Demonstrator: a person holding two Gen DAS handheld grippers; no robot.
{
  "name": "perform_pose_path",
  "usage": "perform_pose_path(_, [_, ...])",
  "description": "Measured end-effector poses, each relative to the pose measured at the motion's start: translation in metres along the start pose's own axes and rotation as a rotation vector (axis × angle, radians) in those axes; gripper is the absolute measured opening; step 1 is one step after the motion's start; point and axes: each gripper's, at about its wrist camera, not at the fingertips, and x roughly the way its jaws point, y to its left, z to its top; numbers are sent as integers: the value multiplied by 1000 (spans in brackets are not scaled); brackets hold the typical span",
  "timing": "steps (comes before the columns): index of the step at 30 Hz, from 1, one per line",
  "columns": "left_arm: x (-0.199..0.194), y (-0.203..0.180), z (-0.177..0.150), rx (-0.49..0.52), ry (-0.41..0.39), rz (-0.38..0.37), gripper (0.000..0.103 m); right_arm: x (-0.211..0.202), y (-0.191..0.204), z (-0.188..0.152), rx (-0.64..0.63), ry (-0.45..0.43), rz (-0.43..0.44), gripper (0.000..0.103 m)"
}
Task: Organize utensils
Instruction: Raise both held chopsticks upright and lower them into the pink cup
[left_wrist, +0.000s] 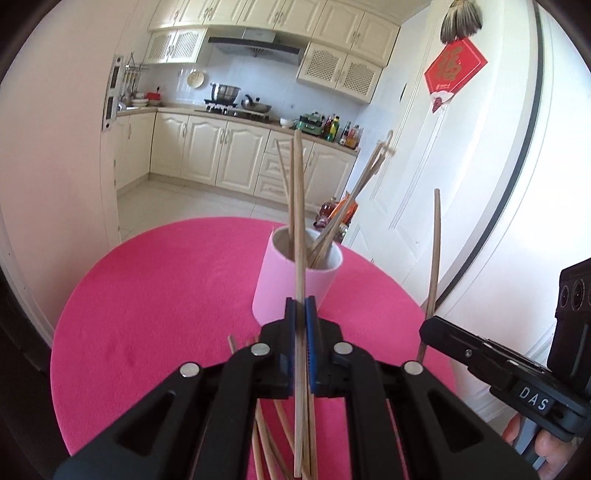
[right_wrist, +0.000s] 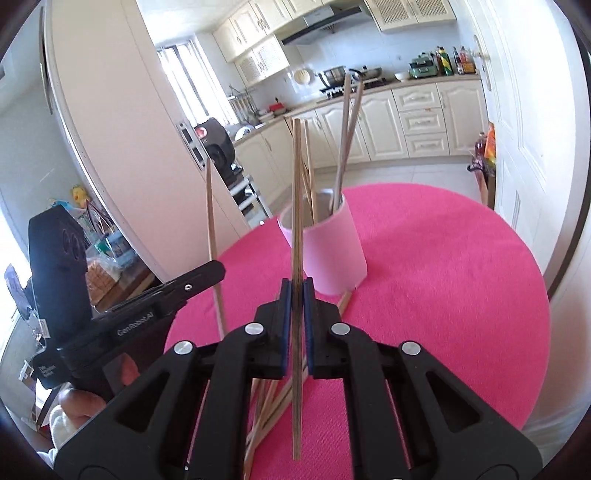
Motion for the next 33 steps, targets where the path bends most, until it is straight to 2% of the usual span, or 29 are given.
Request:
perform_pose_path(7, [5, -20, 37, 29, -182, -16, 6, -4, 4, 30, -31, -127, 23, 7])
perform_pose_path(14, [-4, -33, 76, 48, -374, 5, 6, 1, 5, 61, -56, -289, 19, 7])
perform_pose_path(19, [4, -36, 94, 55, -460, 30, 6, 12, 3, 82, -75, -403, 6, 7])
perform_pose_path(22, [16, -32, 99, 58, -469, 46, 6, 22, 0, 91, -83, -447, 2, 7])
perform_pose_path(25, [31, -25, 98, 56, -444, 58, 6, 33, -1, 96, -93, -471, -8, 7])
perform_pose_path(33, [56, -13, 87, 67, -387, 74, 6, 52, -3, 94, -113, -494, -46, 7])
